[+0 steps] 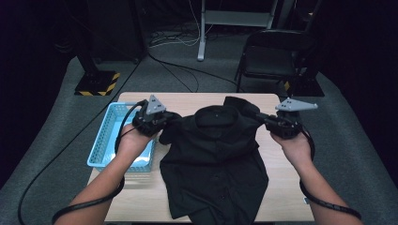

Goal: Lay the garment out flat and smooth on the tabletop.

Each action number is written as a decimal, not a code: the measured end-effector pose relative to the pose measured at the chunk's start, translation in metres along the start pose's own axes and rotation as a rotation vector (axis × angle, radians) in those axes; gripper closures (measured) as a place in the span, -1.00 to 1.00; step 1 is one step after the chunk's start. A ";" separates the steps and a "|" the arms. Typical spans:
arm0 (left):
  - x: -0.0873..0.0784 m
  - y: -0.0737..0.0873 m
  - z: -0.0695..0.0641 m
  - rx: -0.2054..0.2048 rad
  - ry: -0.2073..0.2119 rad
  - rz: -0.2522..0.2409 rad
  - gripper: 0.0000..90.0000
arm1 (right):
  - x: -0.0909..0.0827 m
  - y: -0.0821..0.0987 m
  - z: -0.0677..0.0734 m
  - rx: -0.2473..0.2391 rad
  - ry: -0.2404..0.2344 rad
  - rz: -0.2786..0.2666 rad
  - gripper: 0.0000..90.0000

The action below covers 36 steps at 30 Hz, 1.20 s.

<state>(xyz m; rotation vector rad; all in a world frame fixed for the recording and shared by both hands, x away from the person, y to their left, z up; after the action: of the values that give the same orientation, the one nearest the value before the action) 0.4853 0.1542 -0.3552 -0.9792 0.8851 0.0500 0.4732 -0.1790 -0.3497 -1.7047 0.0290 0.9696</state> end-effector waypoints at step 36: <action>0.147 -0.056 0.027 -0.056 -0.166 0.091 0.94 | 0.090 0.015 -0.087 0.209 0.309 0.146 0.88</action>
<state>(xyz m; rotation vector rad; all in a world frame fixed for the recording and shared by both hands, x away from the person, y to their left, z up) 0.6225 0.0917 -0.4076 -0.9719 0.7780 0.2314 0.5766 -0.2162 -0.4128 -1.6583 0.4487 0.7702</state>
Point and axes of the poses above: each handheld gripper's, and its own axes: x roughly forward along the jaws, y roughly out of its underside, z roughly to its left, the point moved 7 cm from there along x, roughly forward along the jaws, and after that the axes turned 10 degrees about z, right-handed, at the moved point
